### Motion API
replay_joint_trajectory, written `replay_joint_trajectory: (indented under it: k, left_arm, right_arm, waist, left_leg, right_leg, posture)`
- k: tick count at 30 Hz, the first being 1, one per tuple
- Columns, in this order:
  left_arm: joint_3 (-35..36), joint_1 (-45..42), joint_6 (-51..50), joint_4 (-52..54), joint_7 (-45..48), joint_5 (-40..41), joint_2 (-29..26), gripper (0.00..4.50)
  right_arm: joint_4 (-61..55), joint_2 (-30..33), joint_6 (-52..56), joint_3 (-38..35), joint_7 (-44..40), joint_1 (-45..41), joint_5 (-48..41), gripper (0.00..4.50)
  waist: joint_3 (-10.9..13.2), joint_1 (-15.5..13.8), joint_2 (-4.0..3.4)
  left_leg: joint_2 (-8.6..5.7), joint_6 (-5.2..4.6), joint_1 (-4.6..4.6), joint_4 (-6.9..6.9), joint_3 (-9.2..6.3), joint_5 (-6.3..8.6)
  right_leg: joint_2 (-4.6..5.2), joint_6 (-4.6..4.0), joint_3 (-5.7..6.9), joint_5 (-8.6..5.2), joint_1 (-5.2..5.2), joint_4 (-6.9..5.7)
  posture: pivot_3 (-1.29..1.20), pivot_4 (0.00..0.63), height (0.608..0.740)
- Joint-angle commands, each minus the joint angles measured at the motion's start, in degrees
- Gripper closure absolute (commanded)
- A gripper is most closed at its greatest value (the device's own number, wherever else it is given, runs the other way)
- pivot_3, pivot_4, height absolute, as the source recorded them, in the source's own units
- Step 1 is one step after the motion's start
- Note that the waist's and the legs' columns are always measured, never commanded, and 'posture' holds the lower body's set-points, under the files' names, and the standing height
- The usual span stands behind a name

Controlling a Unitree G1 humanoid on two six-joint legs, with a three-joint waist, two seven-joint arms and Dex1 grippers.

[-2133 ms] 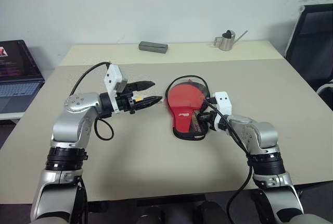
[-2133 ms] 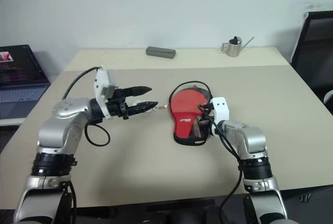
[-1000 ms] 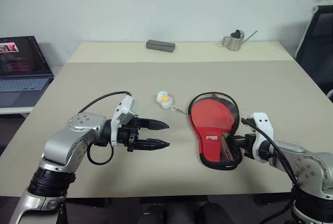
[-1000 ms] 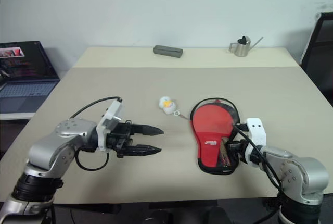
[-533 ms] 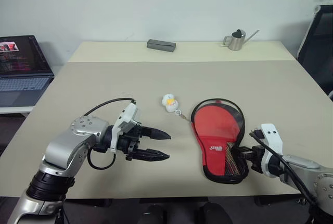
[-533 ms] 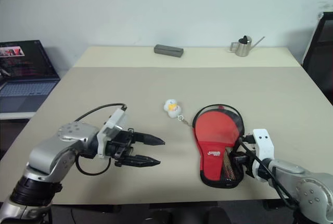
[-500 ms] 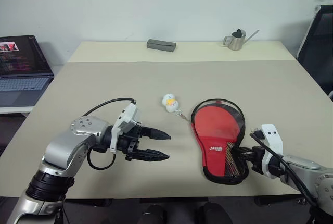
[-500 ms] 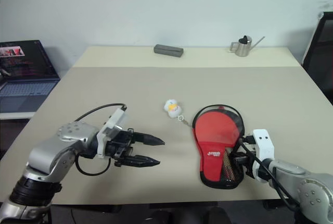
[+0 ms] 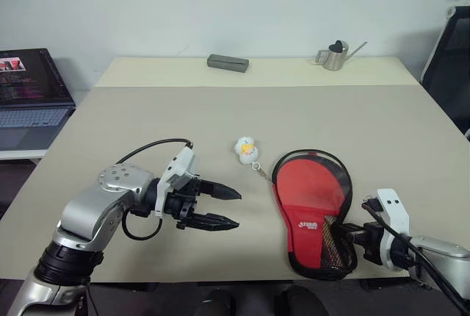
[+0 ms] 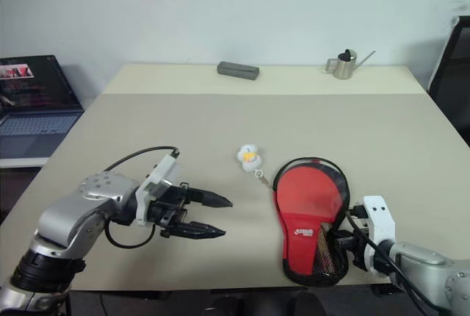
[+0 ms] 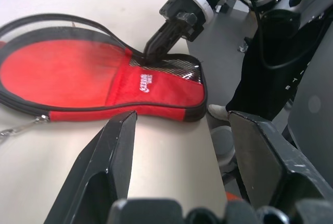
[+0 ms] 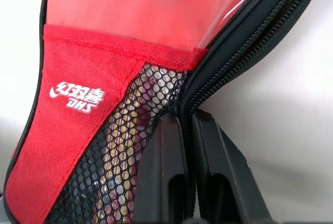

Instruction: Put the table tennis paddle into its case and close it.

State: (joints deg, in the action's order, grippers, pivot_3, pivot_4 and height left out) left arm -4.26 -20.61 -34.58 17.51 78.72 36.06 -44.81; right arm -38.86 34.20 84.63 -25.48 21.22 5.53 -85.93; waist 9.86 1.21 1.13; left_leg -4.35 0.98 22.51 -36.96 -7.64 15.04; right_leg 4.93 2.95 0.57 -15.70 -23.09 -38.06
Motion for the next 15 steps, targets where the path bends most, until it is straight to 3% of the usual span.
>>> replay_joint_trajectory:
  k: [1, 5, 11, 15]
  left_arm:
    - [0.25, -0.21, 0.21, 1.7, 0.08, 1.09, -0.35, 1.45]
    - [-0.06, -0.83, 0.25, 1.43, -0.22, 0.86, -0.13, 1.45]
    - [0.03, -0.75, 0.43, 1.47, -1.04, 0.68, -0.14, 1.45]
    - [0.29, -0.18, 0.42, 1.95, -1.67, 0.83, -0.13, 1.45]
  right_arm:
    - [-0.49, 6.86, -9.69, 6.3, 9.03, 3.4, -14.09, 4.47]
    - [0.34, 14.25, -19.22, 12.67, 15.56, 3.36, -20.55, 4.47]
    - [2.8, 20.13, -27.68, 15.88, 19.96, 1.8, -21.62, 4.47]
    - [3.94, 21.36, -31.03, 15.85, 19.62, 2.14, -21.95, 3.31]
  waist:
    - [0.0, 0.13, 0.0]
    - [0.01, 0.42, 0.01]
    - [0.01, 0.52, 0.02]
    - [0.01, 0.43, 0.02]
  left_leg:
    - [0.01, 0.0, 0.0, 0.0, 0.01, 0.0]
    - [0.04, -0.01, -0.02, -0.03, 0.03, -0.01]
    - [0.04, -0.01, -0.06, -0.05, 0.07, -0.01]
    - [0.03, -0.02, -0.1, -0.1, 0.07, -0.02]
  right_leg:
    - [0.01, 0.0, 0.0, 0.0, 0.01, 0.0]
    - [0.03, 0.01, 0.03, 0.0, 0.04, -0.01]
    - [-0.07, 0.03, 0.05, 0.01, 0.09, -0.01]
    - [-0.08, 0.07, 0.06, 0.04, 0.19, 0.04]
  posture:
    - [0.0, 0.15, 0.74]
    - [0.0, 0.15, 0.74]
    - [0.0, 0.15, 0.74]
    - [0.0, 0.15, 0.74]
